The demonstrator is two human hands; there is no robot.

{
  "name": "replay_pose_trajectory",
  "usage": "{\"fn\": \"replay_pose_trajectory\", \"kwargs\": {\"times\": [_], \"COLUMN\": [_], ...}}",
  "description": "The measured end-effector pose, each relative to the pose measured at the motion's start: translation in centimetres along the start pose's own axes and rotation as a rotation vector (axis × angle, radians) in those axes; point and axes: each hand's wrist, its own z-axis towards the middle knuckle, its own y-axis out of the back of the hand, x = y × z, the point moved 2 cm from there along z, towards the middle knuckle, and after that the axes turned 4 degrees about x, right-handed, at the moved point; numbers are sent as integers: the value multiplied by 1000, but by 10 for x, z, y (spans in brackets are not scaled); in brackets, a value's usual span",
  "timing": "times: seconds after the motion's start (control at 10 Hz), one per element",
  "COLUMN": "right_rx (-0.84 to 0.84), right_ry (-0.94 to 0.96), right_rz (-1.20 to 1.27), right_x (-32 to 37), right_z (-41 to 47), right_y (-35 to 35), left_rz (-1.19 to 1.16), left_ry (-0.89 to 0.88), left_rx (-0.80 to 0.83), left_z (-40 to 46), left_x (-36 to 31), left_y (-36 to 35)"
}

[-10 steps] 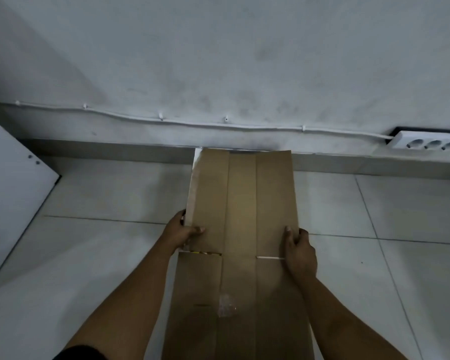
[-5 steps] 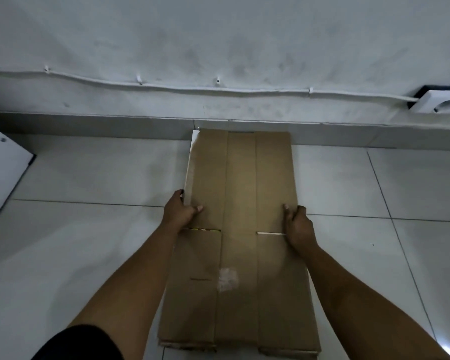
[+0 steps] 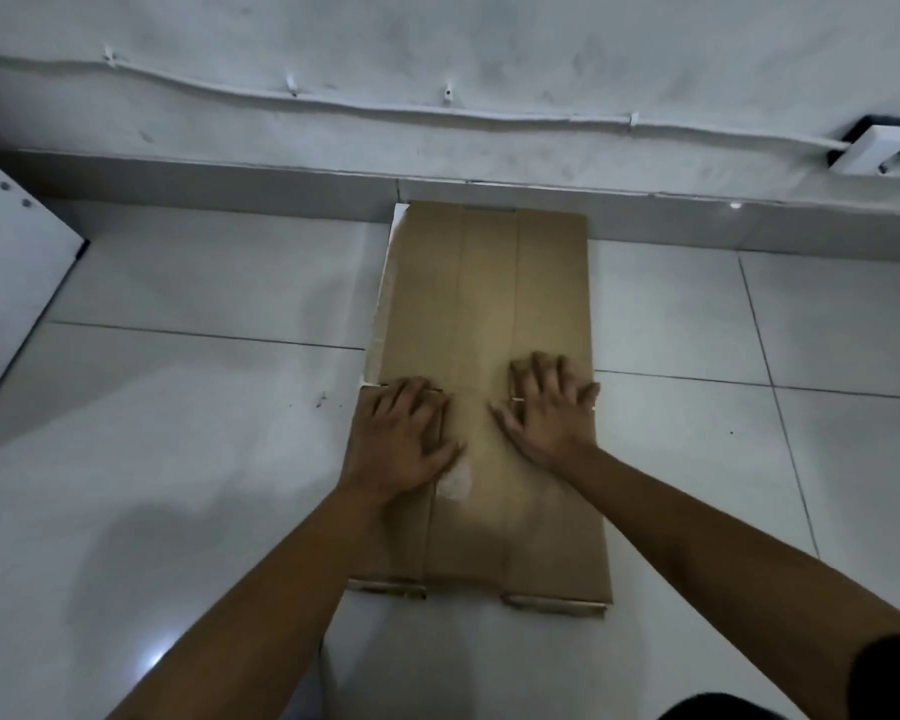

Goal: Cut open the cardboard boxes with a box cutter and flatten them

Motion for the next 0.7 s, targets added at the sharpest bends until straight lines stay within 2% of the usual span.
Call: {"fn": "replay_pose_trajectory", "kwargs": {"times": [0.1, 0.2, 0.4, 0.6, 0.7], "right_rx": [-9, -88, 10, 109, 49], "right_ry": [45, 76, 72, 72, 6], "right_rz": [-21, -13, -13, -89, -45], "right_x": [-3, -8, -7, -4, 9], "right_z": [-31, -40, -37, -32, -23], "right_y": [-24, -38, -34, 9, 46], "left_rz": [-13, -2, -43, 8, -3], "left_ry": [-8, -8, 47, 104, 83], "left_rx": [49, 72, 97, 258, 231], "left_z": [-27, -29, -23, 7, 32], "left_x": [-3, -1, -3, -7, -9], "left_y": [-14, -24, -17, 25, 53]}}
